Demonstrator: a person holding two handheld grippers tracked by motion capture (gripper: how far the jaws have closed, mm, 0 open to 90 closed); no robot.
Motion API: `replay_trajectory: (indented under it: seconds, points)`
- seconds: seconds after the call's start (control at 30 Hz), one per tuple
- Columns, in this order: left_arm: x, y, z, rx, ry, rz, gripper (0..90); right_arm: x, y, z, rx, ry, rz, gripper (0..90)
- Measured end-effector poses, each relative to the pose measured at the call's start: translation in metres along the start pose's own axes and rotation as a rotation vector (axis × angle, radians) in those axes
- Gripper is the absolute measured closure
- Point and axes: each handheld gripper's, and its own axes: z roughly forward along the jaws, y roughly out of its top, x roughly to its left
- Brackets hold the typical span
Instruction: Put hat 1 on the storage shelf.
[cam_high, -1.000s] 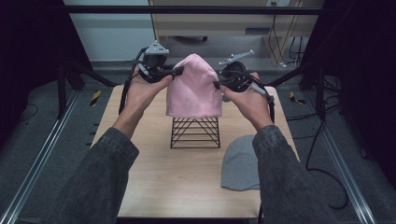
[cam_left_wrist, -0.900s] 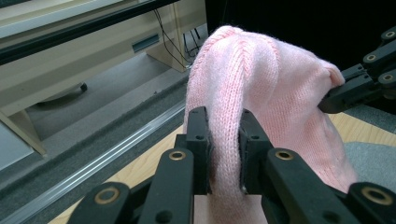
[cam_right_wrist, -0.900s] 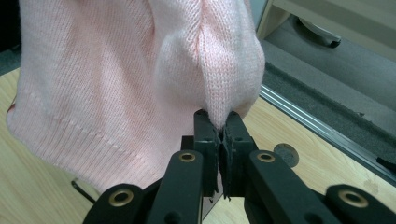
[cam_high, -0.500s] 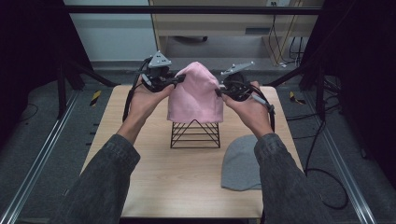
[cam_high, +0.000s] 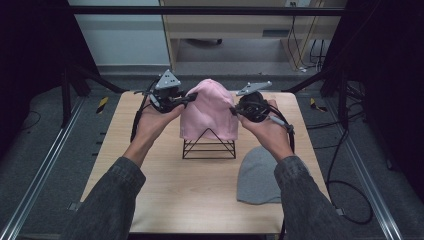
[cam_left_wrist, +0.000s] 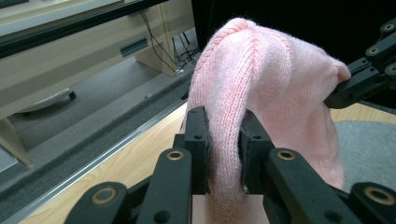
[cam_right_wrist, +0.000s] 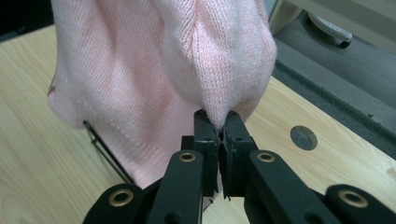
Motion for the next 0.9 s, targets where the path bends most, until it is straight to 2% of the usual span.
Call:
replay_trajectory:
  seconds: [0.2,0.23,0.43,0.53,0.57,0.9]
  points:
    - [-0.008,-0.005,-0.003,0.009,-0.008,0.029,75.4,-0.002,-0.006,0.000,0.014,-0.008,0.019,87.0]
    - [-0.010,-0.006,-0.002,0.008,-0.010,0.024,75.2,-0.002,-0.008,0.000,0.021,-0.010,0.016,87.0]
    - [-0.014,-0.012,0.001,0.046,-0.017,0.045,73.7,-0.004,-0.015,0.000,0.039,-0.015,0.019,87.1]
    - [-0.015,-0.016,0.003,0.048,-0.026,0.035,73.4,-0.006,-0.018,0.000,0.048,-0.021,0.016,87.1]
    - [-0.015,-0.017,0.003,0.047,-0.028,0.035,73.8,-0.006,-0.019,0.000,0.046,-0.017,0.026,87.1]
    - [-0.020,-0.028,0.004,0.079,-0.045,0.037,75.2,-0.002,-0.029,0.005,0.066,0.002,0.014,87.1]
